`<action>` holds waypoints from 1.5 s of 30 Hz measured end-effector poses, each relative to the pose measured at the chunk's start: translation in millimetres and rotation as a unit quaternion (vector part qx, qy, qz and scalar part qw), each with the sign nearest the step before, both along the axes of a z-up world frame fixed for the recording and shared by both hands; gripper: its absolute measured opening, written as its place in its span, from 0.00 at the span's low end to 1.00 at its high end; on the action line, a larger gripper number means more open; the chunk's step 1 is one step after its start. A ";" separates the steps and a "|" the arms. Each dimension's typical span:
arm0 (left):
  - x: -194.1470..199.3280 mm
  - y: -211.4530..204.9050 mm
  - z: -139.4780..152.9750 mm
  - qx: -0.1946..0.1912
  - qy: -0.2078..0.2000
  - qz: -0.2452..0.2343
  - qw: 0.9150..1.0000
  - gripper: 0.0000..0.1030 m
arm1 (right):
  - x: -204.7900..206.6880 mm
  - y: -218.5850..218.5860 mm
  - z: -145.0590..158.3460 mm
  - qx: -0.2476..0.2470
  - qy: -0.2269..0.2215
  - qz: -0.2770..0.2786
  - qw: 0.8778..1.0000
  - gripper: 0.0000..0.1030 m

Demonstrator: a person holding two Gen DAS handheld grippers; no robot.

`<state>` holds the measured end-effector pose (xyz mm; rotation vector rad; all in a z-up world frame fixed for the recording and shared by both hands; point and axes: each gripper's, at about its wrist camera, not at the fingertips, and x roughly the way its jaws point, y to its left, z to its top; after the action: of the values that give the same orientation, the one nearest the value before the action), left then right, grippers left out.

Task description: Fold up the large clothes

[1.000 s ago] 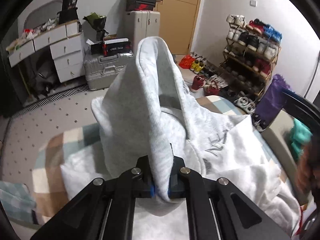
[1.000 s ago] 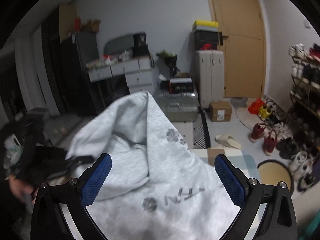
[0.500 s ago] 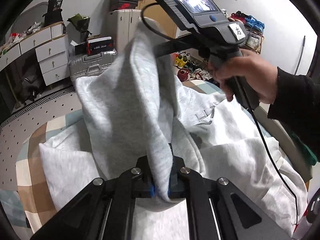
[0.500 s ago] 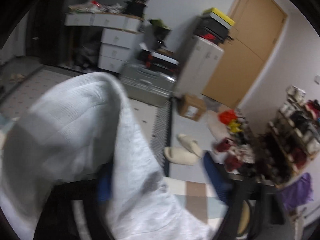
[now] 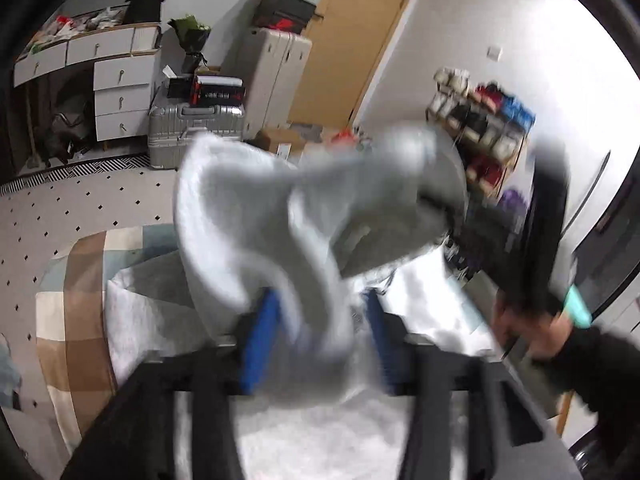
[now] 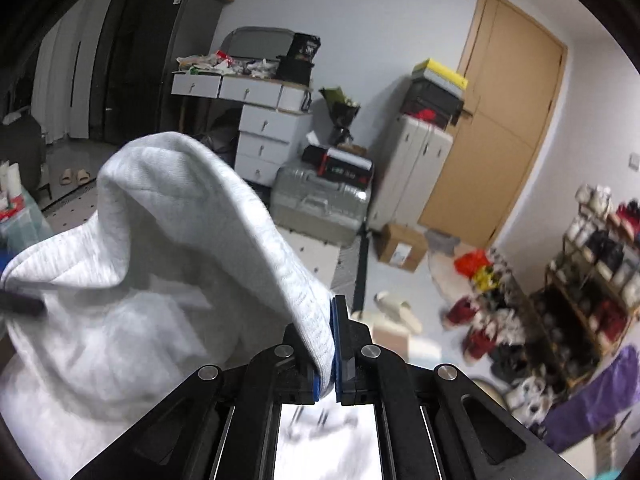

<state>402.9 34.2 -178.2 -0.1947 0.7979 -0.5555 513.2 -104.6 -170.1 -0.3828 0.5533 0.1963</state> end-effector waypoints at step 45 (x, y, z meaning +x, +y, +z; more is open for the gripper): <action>-22.1 -64.6 58.5 0.178 -0.118 0.004 0.977 0.05 | -50.0 -14.4 39.7 0.150 0.027 0.061 0.986 0.34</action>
<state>380.8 -30.4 -119.7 0.1943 0.6512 -0.4097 463.1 -119.0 -130.3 -0.1176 0.5446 0.4038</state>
